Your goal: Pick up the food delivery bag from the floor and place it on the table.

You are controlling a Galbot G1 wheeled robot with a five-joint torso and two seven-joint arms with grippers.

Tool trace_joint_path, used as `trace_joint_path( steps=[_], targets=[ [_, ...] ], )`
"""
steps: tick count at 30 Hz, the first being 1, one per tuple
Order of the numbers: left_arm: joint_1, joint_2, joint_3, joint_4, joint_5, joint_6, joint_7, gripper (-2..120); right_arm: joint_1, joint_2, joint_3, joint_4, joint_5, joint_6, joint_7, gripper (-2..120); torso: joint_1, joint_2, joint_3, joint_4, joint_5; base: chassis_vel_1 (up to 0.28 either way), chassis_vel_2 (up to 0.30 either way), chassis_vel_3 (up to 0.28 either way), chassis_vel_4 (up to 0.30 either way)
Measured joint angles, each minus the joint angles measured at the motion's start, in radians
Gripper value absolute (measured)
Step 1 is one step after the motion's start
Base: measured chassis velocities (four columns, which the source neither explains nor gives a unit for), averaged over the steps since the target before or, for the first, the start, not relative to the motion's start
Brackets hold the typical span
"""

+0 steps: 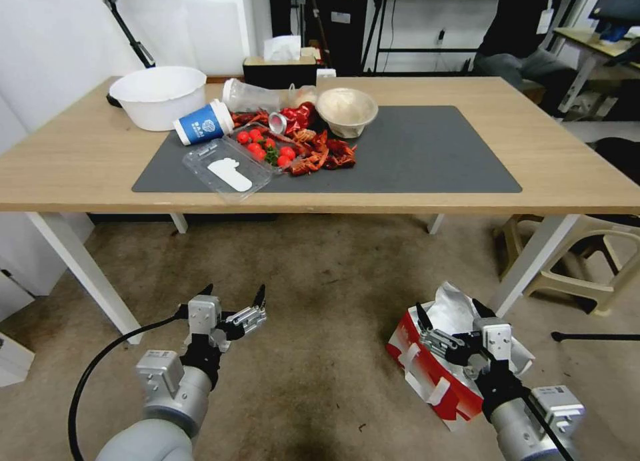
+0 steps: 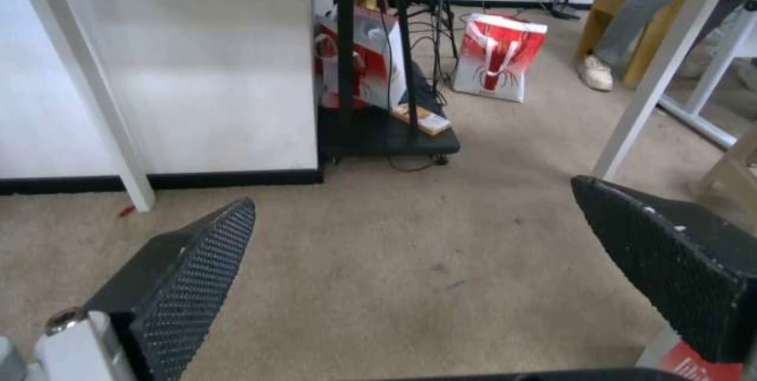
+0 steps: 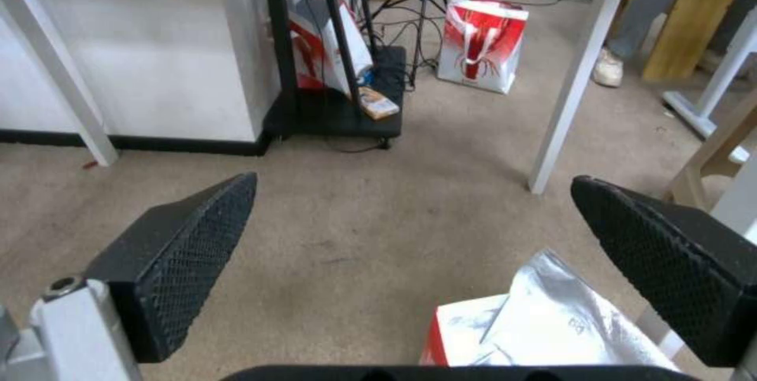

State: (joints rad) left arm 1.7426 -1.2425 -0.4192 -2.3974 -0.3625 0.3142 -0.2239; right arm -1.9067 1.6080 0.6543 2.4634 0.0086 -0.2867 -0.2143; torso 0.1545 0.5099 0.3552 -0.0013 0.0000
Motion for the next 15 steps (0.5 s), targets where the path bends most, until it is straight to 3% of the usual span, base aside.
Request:
trace_joint_path(
  steps=[15],
  targets=[
    [0.0,-0.006,0.004,0.001,0.002,-0.001,-0.002,100,-0.001,0.0,0.006,0.002,0.0,0.0,0.0,100,-0.01,-0.027,-0.017,0.0,0.0,0.0,0.0,0.0,0.0]
  ],
)
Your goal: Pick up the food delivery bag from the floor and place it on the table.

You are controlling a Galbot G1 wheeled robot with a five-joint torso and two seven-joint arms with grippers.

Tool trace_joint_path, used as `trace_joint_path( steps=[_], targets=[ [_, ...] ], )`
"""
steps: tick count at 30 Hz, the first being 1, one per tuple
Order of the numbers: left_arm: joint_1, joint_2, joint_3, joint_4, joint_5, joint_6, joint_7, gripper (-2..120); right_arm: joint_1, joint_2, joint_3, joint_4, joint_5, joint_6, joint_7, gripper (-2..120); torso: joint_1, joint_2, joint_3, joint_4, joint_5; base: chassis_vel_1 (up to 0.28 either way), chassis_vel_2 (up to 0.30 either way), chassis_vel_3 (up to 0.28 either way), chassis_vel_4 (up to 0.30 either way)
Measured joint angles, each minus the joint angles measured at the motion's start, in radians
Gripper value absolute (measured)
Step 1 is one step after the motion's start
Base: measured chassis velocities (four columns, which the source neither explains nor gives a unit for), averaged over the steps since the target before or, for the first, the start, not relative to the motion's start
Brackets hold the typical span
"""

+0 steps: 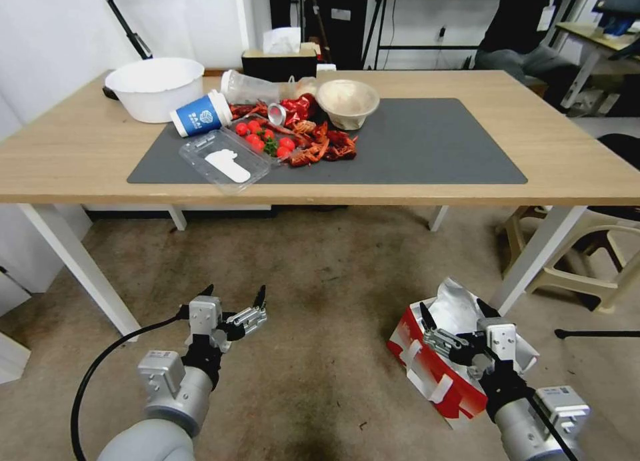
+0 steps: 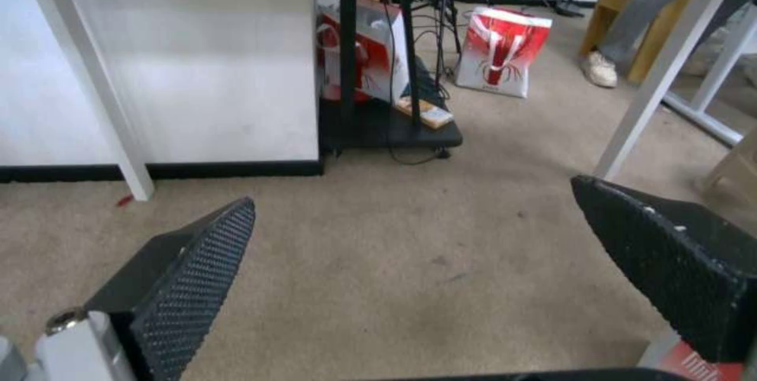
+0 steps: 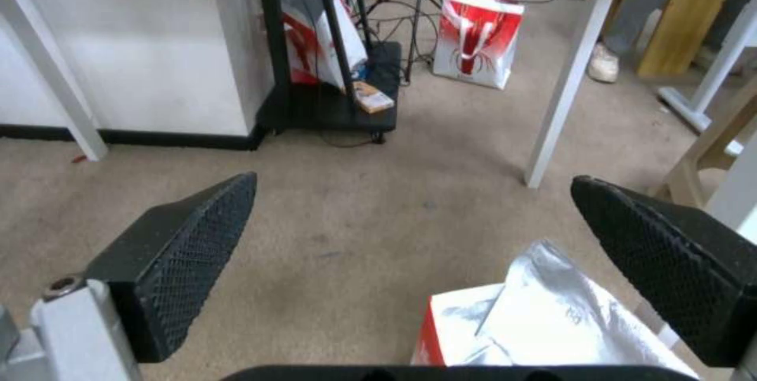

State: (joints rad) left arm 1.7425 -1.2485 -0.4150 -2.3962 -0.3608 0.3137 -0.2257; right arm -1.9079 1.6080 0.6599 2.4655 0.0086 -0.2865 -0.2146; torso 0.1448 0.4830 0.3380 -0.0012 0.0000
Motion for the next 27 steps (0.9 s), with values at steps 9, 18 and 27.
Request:
trace_joint_path(
  steps=[9,18,27],
  targets=[
    [0.005,-0.003,0.001,-0.001,0.002,-0.003,-0.002,100,0.0,0.0,0.01,0.001,0.006,0.0,-0.001,100,-0.007,-0.02,-0.013,0.0,0.0,0.0,0.0,0.0,0.0],
    [0.008,-0.01,-0.001,-0.004,0.002,-0.006,-0.003,100,0.006,0.0,0.009,-0.007,0.004,0.0,-0.003,100,-0.016,-0.044,-0.029,-0.0001,0.0,0.0,0.0,0.0,0.0],
    [0.018,-0.014,0.0,-0.006,0.005,-0.015,-0.007,100,0.012,0.0,0.011,-0.01,0.002,0.0,-0.009,100,-0.031,-0.091,-0.059,0.0,0.0,0.0,0.0,0.0,0.0]
  ],
)
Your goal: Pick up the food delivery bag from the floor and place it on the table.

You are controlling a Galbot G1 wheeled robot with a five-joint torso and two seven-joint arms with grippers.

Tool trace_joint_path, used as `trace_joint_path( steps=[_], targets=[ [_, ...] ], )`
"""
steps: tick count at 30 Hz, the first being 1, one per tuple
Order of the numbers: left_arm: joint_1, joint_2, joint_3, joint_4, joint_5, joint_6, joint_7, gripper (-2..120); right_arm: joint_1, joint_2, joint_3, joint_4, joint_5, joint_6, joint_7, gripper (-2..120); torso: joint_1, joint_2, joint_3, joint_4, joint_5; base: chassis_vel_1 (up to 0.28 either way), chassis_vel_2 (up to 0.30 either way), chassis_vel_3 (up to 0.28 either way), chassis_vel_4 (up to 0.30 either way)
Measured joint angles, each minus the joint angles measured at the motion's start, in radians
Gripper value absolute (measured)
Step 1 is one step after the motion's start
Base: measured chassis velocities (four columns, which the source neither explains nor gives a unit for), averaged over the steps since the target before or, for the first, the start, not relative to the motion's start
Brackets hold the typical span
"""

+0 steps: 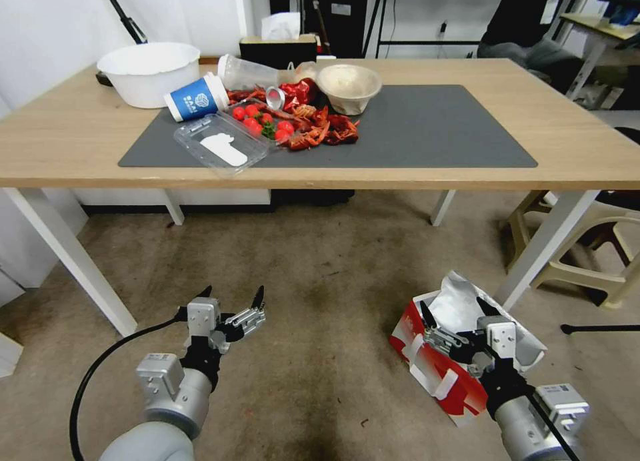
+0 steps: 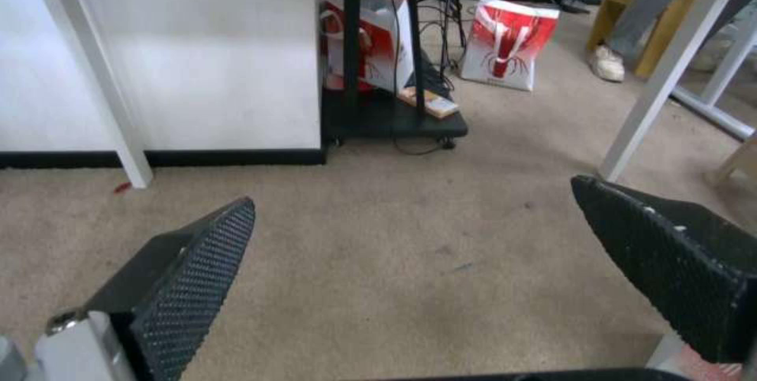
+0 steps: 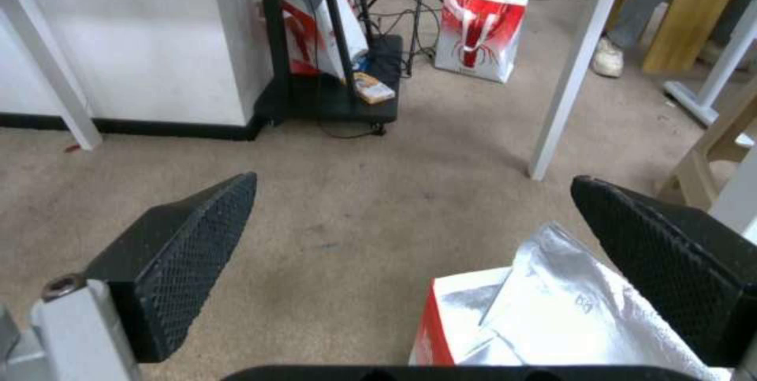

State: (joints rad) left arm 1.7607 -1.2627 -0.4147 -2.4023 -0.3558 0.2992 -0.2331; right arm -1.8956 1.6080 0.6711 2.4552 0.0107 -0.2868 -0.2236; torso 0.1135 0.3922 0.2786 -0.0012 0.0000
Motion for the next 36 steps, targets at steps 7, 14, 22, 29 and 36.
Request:
trace_joint_path(
  steps=[7,14,22,29,36],
  targets=[
    [-0.01,0.007,0.0,0.008,-0.002,0.001,0.0,100,0.001,0.0,0.005,0.004,0.001,-0.001,-0.003,100,-0.014,-0.041,-0.027,-0.0001,0.0,0.0,0.0,0.0,0.0],
    [-0.013,0.007,0.003,0.009,-0.003,0.005,0.0,100,0.0,0.0,0.002,0.002,-0.003,0.001,-0.003,100,-0.023,-0.069,-0.046,0.0,0.0,0.0,0.0,0.0,0.0],
    [-0.013,0.008,0.003,0.013,-0.005,0.005,0.001,100,0.001,0.0,0.001,0.001,-0.005,0.001,-0.004,100,-0.034,-0.109,-0.074,0.0,0.0,0.0,0.0,0.0,0.0],
    [-0.015,0.01,0.005,0.015,-0.007,0.005,-0.002,100,0.0,0.0,0.001,-0.001,-0.006,0.002,-0.005,100,-0.046,-0.153,-0.107,0.0,0.0,0.0,0.0,0.0,0.0],
    [-0.013,0.011,0.004,0.013,-0.007,0.004,-0.002,100,0.0,0.0,-0.004,-0.001,-0.011,0.002,-0.006,100,-0.055,-0.188,-0.134,0.0,0.0,0.0,0.0,0.0,0.0]
  ],
)
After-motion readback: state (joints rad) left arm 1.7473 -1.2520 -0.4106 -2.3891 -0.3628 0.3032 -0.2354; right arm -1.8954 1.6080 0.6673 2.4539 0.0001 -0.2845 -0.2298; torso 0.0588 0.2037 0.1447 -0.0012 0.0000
